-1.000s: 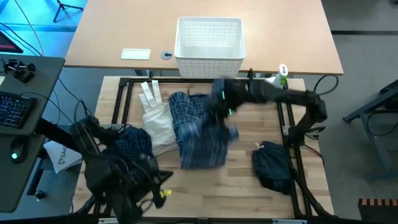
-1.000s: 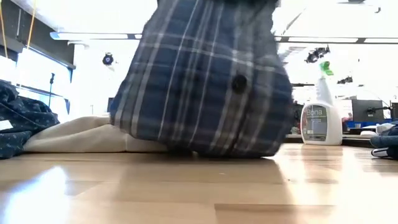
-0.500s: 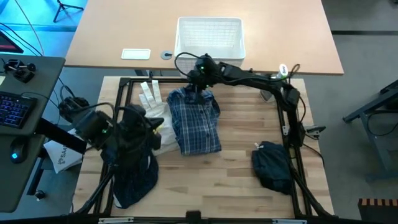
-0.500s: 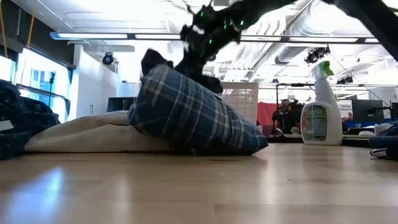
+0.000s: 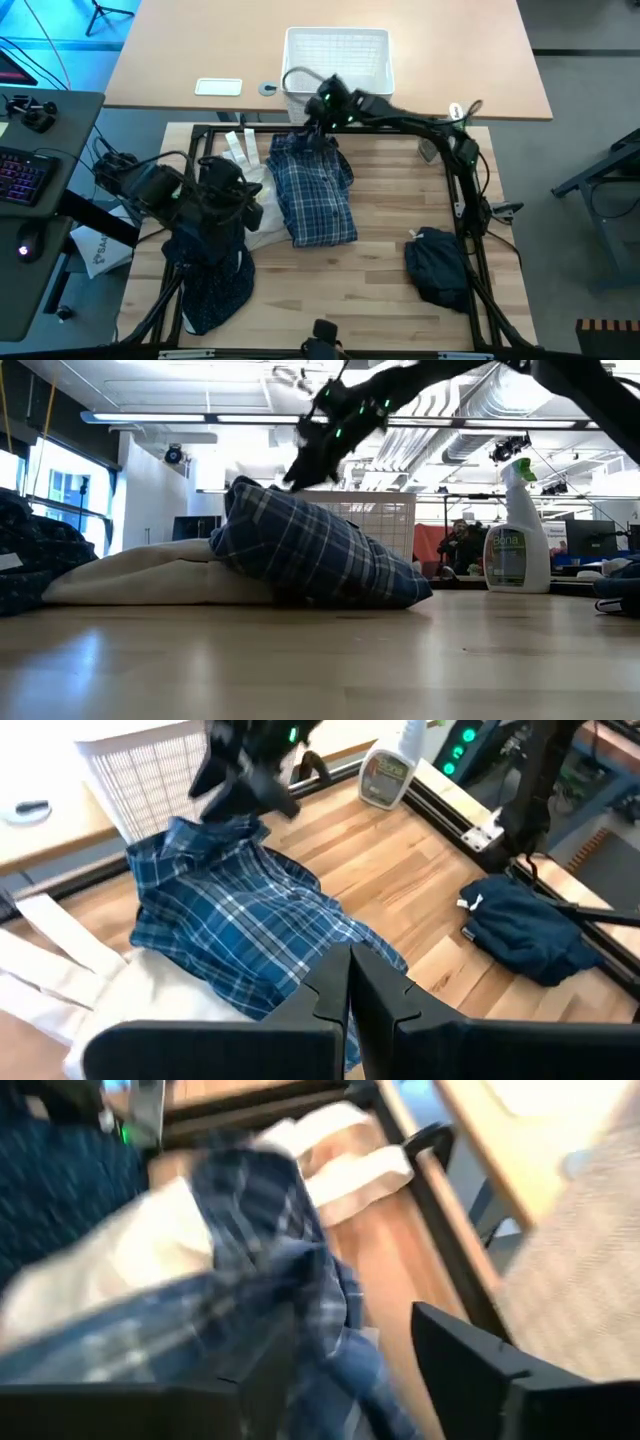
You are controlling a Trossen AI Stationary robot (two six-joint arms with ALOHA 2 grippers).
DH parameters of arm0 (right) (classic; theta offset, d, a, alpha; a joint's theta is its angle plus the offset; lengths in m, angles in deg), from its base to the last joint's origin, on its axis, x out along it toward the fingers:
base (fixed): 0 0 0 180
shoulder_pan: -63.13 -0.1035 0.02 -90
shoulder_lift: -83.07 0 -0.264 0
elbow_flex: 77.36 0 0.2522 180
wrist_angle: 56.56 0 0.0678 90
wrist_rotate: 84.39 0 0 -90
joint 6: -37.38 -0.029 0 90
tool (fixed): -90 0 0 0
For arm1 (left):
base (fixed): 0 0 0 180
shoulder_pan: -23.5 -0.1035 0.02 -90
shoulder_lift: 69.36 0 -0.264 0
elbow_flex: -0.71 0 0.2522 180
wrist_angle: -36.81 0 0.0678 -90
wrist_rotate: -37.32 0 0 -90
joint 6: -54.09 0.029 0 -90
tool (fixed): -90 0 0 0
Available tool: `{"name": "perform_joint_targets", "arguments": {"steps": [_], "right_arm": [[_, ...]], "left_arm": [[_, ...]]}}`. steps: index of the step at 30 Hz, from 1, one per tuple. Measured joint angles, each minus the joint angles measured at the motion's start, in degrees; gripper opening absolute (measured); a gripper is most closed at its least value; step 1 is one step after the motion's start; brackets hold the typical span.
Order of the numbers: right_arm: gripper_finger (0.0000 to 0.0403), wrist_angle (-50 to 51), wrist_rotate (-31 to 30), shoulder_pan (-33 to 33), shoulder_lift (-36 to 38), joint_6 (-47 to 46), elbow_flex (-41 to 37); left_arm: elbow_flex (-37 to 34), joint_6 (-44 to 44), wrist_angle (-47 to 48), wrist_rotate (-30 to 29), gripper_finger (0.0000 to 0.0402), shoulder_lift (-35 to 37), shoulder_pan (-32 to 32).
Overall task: Fold Laundry from Bin
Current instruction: Fold the blue checkered long sleeve
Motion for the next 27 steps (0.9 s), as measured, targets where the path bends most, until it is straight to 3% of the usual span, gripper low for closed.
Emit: {"name": "perform_joint_targets", "arguments": {"steps": [4,9,17,20,24,27], "right_arm": [[0.0232,6.2,0.2,0.9,2.9,-4.2,4.6],[0.0234,8.4,2.7,1.1,7.6,-6.9,6.0],[0.0201,8.4,16.2,-2.7,12.9,-9.8,-6.9],[0.0178,-1.0,15.4,-7.0,12.3,-15.3,-15.5],[0.0135,-25.7,4.5,-13.1,8.5,-28.5,-27.5],[0.0101,-36.4,-2.6,-16.7,3.9,-34.0,-32.5]], "left_arm": [[0.0,4.7,0.0,-0.1,0.0,3.1,0.0],[-2.5,6.9,0.0,0.1,0.0,7.8,0.0],[-13.8,4.2,-0.1,2.1,0.0,13.2,0.1],[-17.7,2.9,-0.6,3.4,0.0,14.1,0.0],[-20.5,2.4,-1.4,5.3,0.0,14.7,0.0],[-21.2,2.3,-1.5,6.6,0.0,14.8,0.0]]}}
